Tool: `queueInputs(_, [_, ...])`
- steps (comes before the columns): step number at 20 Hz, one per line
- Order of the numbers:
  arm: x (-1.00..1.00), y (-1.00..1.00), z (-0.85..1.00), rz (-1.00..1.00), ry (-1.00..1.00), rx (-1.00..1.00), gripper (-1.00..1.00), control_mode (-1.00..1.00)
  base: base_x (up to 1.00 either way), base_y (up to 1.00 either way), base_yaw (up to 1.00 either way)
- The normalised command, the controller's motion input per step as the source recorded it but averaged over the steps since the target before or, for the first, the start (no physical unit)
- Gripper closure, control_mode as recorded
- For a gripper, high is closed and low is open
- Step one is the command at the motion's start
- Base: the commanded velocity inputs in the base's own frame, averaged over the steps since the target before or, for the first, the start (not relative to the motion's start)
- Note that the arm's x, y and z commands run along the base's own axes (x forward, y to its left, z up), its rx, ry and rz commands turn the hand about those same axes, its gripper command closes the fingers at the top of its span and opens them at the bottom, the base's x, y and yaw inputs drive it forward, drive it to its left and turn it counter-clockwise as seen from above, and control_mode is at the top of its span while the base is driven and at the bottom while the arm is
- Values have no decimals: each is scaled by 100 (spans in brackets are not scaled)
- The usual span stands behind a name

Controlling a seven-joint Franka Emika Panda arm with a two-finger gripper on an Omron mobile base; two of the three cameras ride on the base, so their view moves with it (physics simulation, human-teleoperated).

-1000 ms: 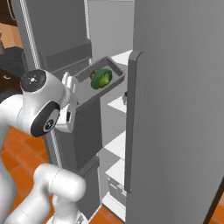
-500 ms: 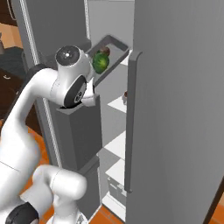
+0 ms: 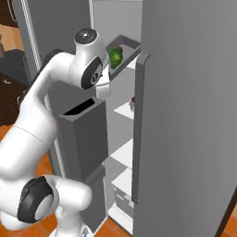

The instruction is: Take the meat container that has the chicken drumstick and place it on the second highest rack of the freezer. Then take the vegetable container that has the broccoli and mushroom and place it on the highest rack of the freezer.

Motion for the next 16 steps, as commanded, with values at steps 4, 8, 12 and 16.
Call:
queueInputs(4, [98,-31,-4,-3,0,-1,100,-100,0,0,0])
queueInputs(8, [100,-44,-1,0,0,0,100,-100,0,0,0])
queueInputs(12, [100,-40,0,0,0,0,100,-100,0,0,0])
queueInputs(16, [100,-26,0,0,6,0,100,-100,0,0,0])
